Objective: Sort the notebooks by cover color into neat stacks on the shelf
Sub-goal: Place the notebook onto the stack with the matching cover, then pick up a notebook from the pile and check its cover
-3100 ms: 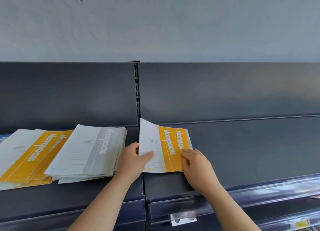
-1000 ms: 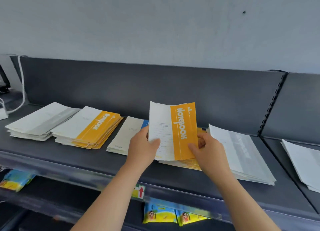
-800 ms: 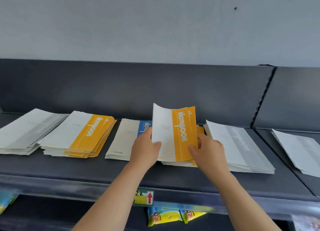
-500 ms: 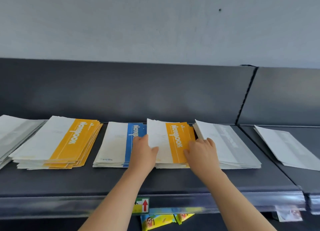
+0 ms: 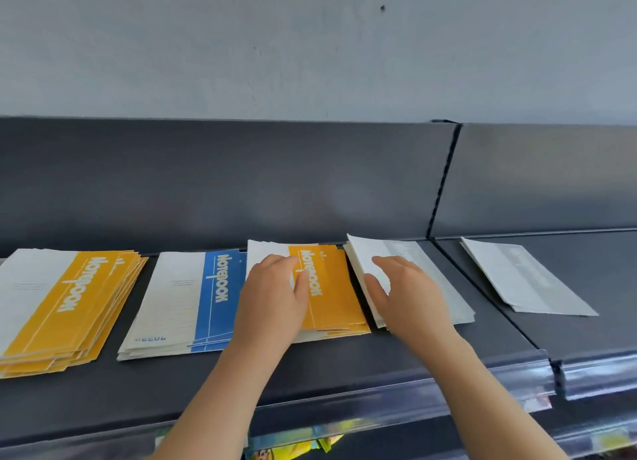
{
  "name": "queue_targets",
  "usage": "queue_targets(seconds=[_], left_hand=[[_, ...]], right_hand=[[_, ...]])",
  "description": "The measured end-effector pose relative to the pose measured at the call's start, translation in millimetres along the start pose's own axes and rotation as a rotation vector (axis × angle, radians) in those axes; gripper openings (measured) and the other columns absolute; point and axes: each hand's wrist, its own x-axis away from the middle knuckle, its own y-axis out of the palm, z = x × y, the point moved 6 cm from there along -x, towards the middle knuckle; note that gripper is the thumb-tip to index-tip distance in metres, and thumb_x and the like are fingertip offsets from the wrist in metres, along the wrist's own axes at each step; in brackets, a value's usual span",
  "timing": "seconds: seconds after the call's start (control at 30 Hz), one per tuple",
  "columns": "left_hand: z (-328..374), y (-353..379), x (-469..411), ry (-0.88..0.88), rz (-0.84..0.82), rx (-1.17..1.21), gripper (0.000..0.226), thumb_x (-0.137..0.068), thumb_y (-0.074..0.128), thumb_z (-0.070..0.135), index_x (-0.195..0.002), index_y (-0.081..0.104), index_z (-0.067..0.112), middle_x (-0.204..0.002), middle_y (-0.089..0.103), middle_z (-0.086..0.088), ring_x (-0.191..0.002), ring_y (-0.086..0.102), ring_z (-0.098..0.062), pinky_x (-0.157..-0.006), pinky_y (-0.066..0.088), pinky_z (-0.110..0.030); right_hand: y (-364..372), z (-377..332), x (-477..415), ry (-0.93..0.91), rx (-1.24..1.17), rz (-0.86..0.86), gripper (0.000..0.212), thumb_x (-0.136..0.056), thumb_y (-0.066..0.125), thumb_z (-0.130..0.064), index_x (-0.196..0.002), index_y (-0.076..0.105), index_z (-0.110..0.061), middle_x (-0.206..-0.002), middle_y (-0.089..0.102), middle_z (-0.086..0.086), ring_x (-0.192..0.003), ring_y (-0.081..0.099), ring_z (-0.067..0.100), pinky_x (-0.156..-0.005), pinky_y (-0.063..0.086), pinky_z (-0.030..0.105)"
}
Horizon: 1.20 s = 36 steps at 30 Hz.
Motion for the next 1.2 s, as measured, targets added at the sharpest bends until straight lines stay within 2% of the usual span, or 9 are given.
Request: queue_targets(seconds=[0.13,0.3,0.43,0.53,0.6,0.67,0.77,0.93,1.2], left_hand=[[46.8,27.5,-3.8,0.105,0.010,0.074,0.033,-0.096,0.049,0.031,-0.125,0.060,0.019,-0.127,0.059,0.003,-0.115,0.052,-0.013,-0.092,0.039,-0.021],[107.6,93.0,-0.9,0.114,-0.106,0.149,0.038,-0.097,0.048,0.030,-0.133,0.054,0.018,-0.133,0.054,0.004,-0.120,0.049,-0.010,-0.099,0.039,-0.021],[156.9,148.0,-2.7,0.085,-0.224,0.205,0.037,-0.097,0.048,0.026,-0.132,0.053,0.016,-0.131,0.055,0.002,-0.119,0.050,-0.011,-0.098,0.038,-0.020],[186.9,193.9,-0.2,0.015,-0.337,0.285,0.028,-0.094,0.053,0.023,-0.121,0.059,0.017,-0.116,0.060,-0.001,-0.104,0.055,-0.013,-0.089,0.042,-0.021],[201.6,220.5,0.0,-0.045,-0.389,0.299,0.008,-0.091,0.058,0.021,-0.095,0.054,0.026,-0.100,0.056,0.000,-0.090,0.055,-0.015,-0.083,0.044,-0.026],[215.1,241.5,-2.3,-0.091,-0.435,0.304,0.019,-0.088,0.060,0.018,-0.081,0.045,0.028,-0.092,0.047,0.007,-0.083,0.053,-0.014,-0.074,0.044,-0.024],[227.7,261.2,-9.7,-0.172,-0.442,0.313,0.031,-0.085,0.062,0.017,-0.067,0.037,0.019,-0.068,0.042,-0.013,-0.059,0.043,-0.012,-0.048,0.030,-0.018],[223.1,270.8,-19.3,-0.278,-0.339,0.214,0.016,-0.083,0.063,0.015,-0.093,0.053,0.007,-0.082,0.054,0.002,-0.065,0.049,-0.012,-0.048,0.034,-0.021],[211.6,259.1,-14.3,-0.401,-0.261,0.289,0.015,-0.087,0.044,0.003,-0.102,0.043,0.005,-0.091,0.054,-0.005,-0.068,0.048,-0.016,-0.051,0.036,-0.026]], right_hand=[[-24.2,47.7,-5.1,0.047,-0.008,0.067,0.042,-0.095,0.045,-0.036,-0.132,0.051,-0.017,-0.134,0.054,-0.003,-0.122,0.049,0.018,-0.098,0.039,0.029],[-47.3,128.0,-9.9,0.120,0.042,0.059,0.027,-0.093,0.045,-0.029,-0.099,0.061,-0.009,-0.098,0.064,0.005,-0.093,0.057,0.031,-0.076,0.047,0.037],[-66.6,208.6,-14.6,0.181,0.150,0.010,0.030,-0.094,0.046,-0.026,-0.108,0.061,-0.004,-0.113,0.063,0.008,-0.104,0.057,0.028,-0.085,0.047,0.037],[-70.2,268.8,-15.0,0.256,0.209,-0.086,0.030,-0.095,0.045,-0.027,-0.112,0.060,-0.007,-0.120,0.059,0.005,-0.109,0.055,0.026,-0.086,0.044,0.034],[-65.4,302.1,-13.2,0.285,0.211,-0.166,0.022,-0.093,0.045,-0.026,-0.098,0.060,-0.011,-0.110,0.060,0.005,-0.104,0.057,0.027,-0.076,0.043,0.033],[-60.0,322.3,-10.7,0.257,0.182,-0.195,0.022,-0.090,0.043,-0.027,-0.078,0.052,-0.012,-0.093,0.058,0.004,-0.090,0.056,0.027,-0.064,0.037,0.032],[-55.4,328.8,-8.0,0.099,0.138,-0.168,0.024,-0.092,0.044,-0.029,-0.084,0.057,-0.012,-0.094,0.059,-0.002,-0.091,0.055,0.020,-0.068,0.043,0.031],[-58.2,325.5,-3.7,-0.039,-0.007,-0.158,0.018,-0.093,0.044,-0.023,-0.092,0.060,-0.015,-0.098,0.063,-0.004,-0.093,0.056,0.018,-0.076,0.048,0.031],[-55.2,355.4,-9.4,0.173,0.017,-0.046,0.018,-0.084,0.041,-0.002,-0.066,0.041,-0.006,-0.071,0.049,0.003,-0.066,0.041,0.019,-0.054,0.032,0.028]])
